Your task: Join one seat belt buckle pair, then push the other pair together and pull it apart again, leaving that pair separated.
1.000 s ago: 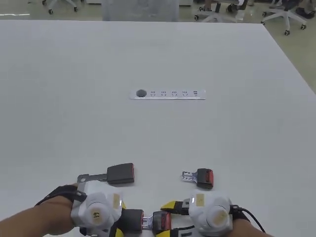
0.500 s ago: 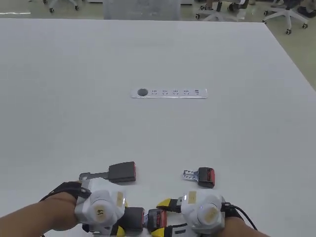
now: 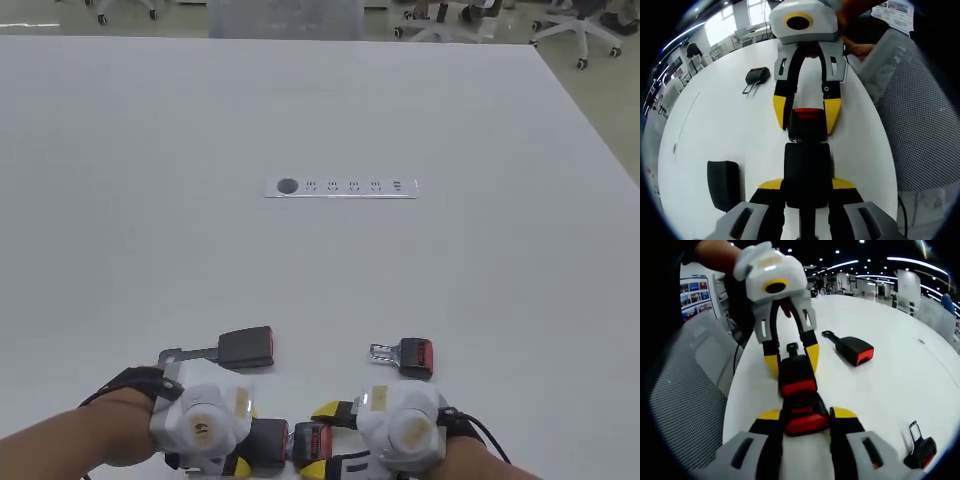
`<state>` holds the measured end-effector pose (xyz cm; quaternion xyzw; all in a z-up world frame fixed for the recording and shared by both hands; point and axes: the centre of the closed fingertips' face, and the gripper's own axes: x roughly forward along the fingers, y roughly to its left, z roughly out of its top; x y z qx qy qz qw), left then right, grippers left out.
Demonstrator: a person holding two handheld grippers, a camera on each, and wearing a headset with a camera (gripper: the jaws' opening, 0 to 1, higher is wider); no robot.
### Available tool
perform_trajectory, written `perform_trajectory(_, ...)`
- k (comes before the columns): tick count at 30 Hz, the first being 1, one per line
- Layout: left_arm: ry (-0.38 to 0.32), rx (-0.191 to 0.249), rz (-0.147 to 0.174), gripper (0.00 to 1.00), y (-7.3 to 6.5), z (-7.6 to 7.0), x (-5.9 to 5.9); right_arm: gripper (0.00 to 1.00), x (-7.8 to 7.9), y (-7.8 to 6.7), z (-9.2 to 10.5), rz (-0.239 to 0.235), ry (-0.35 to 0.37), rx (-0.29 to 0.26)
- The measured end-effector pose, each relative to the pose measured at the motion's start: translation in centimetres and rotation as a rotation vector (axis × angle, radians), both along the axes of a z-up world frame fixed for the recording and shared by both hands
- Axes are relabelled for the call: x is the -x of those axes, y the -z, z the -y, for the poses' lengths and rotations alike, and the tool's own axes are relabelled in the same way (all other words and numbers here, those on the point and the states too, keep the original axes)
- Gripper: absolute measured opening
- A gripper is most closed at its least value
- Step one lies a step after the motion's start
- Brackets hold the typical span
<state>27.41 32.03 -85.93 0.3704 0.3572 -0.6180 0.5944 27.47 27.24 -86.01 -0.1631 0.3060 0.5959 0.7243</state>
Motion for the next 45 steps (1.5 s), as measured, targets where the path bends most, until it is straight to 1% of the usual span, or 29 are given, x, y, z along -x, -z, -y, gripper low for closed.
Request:
perform_trajectory(5, -0.002, 0.002, 0.0, 0.34, 0.01, -0.07, -0.01, 0.36, -0.02, 0.01, 0.09, 0.007, -0.006, -0.001)
perform_trajectory(12, -0.01, 0.034, -0.001, 0.34, -0.04, -0.24, -0.01, 0.36, 0.09, -0.22, 0.2, 0.022, -0.009, -0.024)
perform_trajectory(13, -0.01, 0.041, -0.001, 0.34, -0.06, -0.25, 0.0, 0.36, 0.08, -0.23, 0.19, 0.039, -0.026, -0.022)
perform_trajectory(18, -0.026, 0.098, 0.003, 0.34, -0.11, -0.35, -0.02, 0.35, 0.18, -0.35, 0.36, 0.048, -0.03, -0.043)
perform_trajectory(20, -0.023, 0.113, 0.006, 0.34, -0.12, -0.35, 0.0, 0.35, 0.12, -0.34, 0.43, 0.047, -0.03, -0.055)
perform_trajectory(23, -0.018, 0.139, 0.007, 0.34, -0.15, -0.32, 0.01, 0.35, 0.21, -0.41, 0.38, 0.072, -0.053, -0.053)
perform_trajectory(28, -0.027, 0.173, 0.011, 0.34, -0.26, -0.42, -0.05, 0.35, 0.16, -0.44, 0.44, 0.068, -0.047, -0.073)
perform_trajectory(32, -0.018, 0.183, 0.014, 0.34, -0.28, -0.3, -0.06, 0.35, 0.13, -0.5, 0.47, 0.06, -0.05, -0.083)
perform_trajectory(36, -0.025, 0.198, 0.006, 0.34, -0.29, -0.34, -0.09, 0.35, 0.16, -0.52, 0.44, 0.056, -0.049, -0.086)
perform_trajectory(41, -0.035, 0.217, 0.01, 0.34, -0.37, -0.32, -0.05, 0.35, 0.14, -0.5, 0.51, 0.054, -0.043, -0.095)
perform_trajectory(45, -0.033, 0.221, 0.009, 0.33, -0.39, -0.4, -0.09, 0.35, 0.14, -0.48, 0.53, 0.053, -0.034, -0.099)
